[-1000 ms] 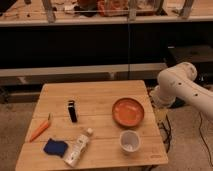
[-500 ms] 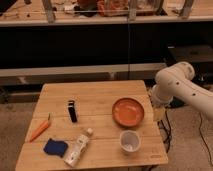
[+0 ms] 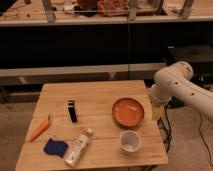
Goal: Knock the eraser over
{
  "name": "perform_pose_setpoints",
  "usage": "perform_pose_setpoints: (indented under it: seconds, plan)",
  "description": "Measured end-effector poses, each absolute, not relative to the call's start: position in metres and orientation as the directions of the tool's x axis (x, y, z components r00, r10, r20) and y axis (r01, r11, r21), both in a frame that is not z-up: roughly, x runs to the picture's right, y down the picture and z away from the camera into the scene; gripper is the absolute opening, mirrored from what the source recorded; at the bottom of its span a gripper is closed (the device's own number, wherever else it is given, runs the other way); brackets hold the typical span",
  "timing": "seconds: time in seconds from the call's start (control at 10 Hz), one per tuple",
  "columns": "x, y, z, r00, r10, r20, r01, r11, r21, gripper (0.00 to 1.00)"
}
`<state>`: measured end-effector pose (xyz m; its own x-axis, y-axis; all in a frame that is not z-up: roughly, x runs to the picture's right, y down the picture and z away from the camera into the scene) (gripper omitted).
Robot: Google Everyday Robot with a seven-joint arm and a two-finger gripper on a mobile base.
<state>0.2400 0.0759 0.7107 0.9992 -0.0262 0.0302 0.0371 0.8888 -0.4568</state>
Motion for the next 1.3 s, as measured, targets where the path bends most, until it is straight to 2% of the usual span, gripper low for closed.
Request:
perform_pose_setpoints:
  seconds: [1.3]
  plan:
    - [0.222, 0.063, 0.721, 0.996, -0.052, 0.073, 0.077, 0.91, -0.409, 0.8]
